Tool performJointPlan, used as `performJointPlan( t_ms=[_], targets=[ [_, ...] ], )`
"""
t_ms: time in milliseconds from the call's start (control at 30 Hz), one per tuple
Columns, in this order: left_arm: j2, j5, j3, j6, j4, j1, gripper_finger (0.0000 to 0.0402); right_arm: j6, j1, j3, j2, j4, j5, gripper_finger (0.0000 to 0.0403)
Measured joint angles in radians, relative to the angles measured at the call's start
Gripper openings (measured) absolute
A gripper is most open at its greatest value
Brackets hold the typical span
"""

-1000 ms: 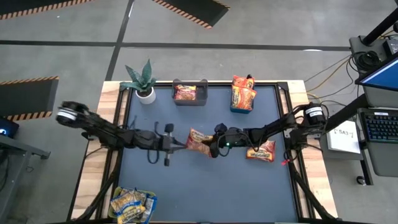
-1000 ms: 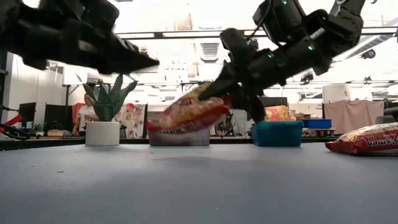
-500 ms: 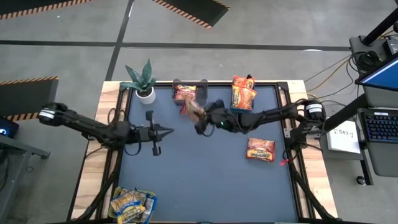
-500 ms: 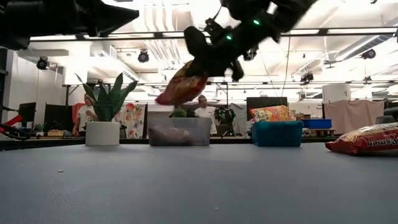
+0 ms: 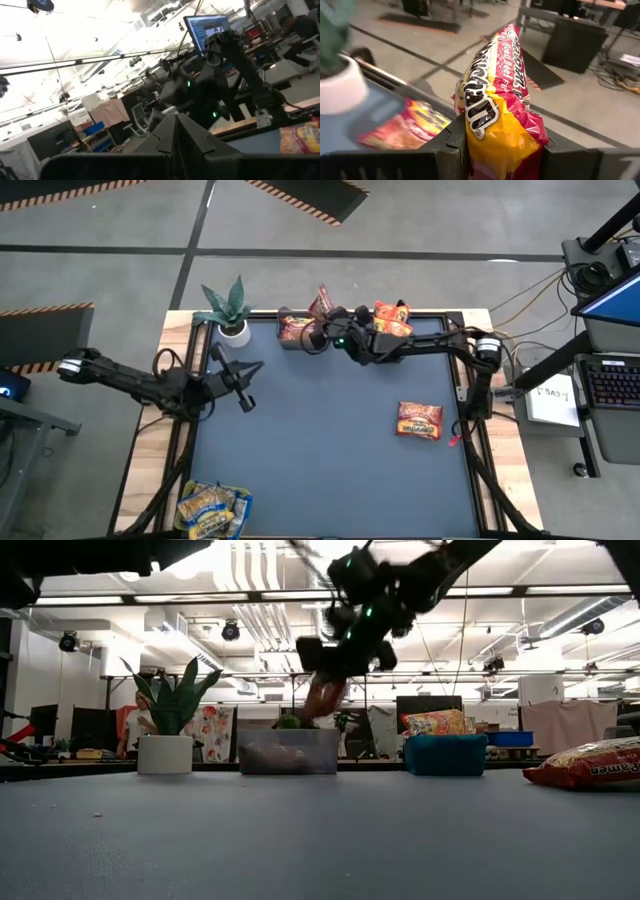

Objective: Sort Maruchan noodles
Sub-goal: Put the left red noodle pack into the black bin

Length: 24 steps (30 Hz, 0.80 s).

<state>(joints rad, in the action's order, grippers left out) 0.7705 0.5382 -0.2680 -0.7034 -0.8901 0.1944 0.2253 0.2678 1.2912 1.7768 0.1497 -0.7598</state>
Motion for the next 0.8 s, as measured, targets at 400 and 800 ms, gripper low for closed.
performJointPlan(
  t_ms=[400, 800],
  targets=[
    [-0.035, 0.004, 0.0, -0.069, 0.031, 0.0, 0.0, 0.009, 0.032, 0.106, 0.148, -0.024, -0.039, 0.0105],
    [-0.039, 0.004, 0.0, -0.104, 0.03, 0.0, 0.0, -0.04, 0.032, 0.16, 0.247, -0.043, -0.08, 0.0107]
  ],
)
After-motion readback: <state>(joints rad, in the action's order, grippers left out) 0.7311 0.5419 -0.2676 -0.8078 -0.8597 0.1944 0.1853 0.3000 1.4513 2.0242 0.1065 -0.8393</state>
